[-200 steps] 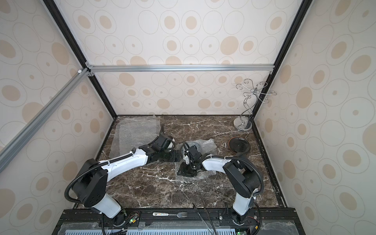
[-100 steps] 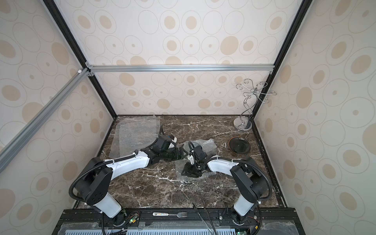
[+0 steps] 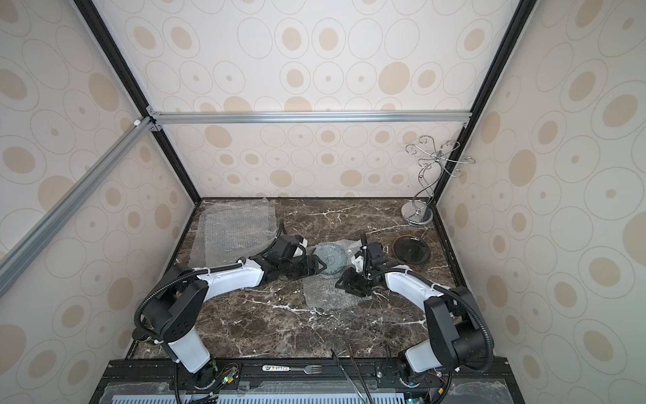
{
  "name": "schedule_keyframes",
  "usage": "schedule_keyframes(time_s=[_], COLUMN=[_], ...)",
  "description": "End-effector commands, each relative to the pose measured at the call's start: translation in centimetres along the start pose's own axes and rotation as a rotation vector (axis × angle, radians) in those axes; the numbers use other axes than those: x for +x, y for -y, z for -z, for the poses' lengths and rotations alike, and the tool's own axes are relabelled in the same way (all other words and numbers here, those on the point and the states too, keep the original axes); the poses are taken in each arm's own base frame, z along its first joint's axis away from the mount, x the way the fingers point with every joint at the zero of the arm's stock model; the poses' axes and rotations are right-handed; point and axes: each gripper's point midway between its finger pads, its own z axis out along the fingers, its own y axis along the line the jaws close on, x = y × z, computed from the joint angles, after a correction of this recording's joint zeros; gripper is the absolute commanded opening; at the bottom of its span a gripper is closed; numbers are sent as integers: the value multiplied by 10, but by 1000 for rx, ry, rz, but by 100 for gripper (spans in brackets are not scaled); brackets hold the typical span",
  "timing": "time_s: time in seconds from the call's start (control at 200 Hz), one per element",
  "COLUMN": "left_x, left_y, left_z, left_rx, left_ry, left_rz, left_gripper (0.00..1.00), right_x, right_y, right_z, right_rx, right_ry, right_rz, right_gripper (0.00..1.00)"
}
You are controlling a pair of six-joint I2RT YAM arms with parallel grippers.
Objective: Unpack dinner plates from bubble wrap
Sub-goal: Unwrap the bubble wrap at the center of the board.
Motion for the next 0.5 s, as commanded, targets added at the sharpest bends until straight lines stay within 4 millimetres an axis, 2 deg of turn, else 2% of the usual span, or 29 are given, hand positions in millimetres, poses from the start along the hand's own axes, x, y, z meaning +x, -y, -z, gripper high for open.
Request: schedule_keyframes(time_s=[0.0, 0.295, 0.495], left_x=[6, 37, 42], left_y=[-4, -40, -48], left_z=[-2, -1, -3], left_rx=[1, -68, -80], left_ry=[-9, -49, -52], left_rz=[7, 25, 33], left_gripper=[83, 82, 82], right_x=[-3, -10, -14], right_y=[4, 23, 38], right_z=[1, -8, -8], right_rx=[-4, 14, 29], right_ry=[-26, -38, -24], right_rz=[0, -30, -60], right_gripper=[50, 50, 50])
